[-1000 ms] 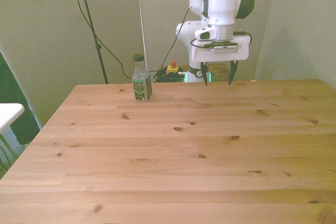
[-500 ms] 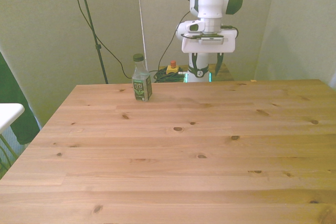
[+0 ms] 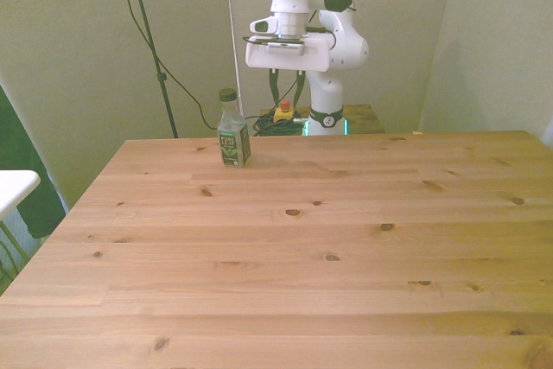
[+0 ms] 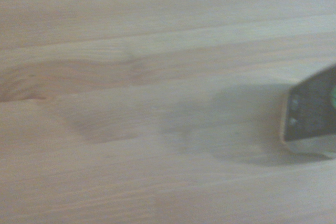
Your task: Knock down the bottle
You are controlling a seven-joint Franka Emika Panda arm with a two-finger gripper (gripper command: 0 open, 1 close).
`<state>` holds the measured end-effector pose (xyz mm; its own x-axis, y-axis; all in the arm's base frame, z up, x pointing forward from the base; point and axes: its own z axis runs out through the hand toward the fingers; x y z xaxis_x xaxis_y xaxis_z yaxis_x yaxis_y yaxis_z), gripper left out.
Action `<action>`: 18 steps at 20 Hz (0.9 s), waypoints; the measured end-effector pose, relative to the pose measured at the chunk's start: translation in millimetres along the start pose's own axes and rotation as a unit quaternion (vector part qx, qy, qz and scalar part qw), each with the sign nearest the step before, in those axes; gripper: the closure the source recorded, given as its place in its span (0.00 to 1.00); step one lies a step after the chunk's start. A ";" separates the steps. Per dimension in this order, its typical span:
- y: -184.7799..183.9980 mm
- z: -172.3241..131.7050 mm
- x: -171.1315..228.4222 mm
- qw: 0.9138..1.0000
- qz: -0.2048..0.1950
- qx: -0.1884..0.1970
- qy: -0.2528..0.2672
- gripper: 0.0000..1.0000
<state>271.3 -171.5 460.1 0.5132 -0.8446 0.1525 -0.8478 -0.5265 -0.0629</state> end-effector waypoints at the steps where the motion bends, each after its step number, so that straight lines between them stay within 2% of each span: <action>1: 10.8 0.4 5.4 1.000 0.006 0.000 0.000 1.00; 4: 30.1 -2.8 16.5 1.000 0.020 0.001 0.003 1.00; 9: 37.2 -20.6 34.3 0.999 0.032 0.002 0.020 1.00; 12: 31.2 -23.4 48.0 0.999 0.035 0.003 0.029 1.00; 18: 2.6 -8.6 77.9 0.998 0.048 -0.007 0.032 1.00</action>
<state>307.9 -237.8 480.3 0.4199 -0.8832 0.2089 -0.8948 -0.4413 -0.0671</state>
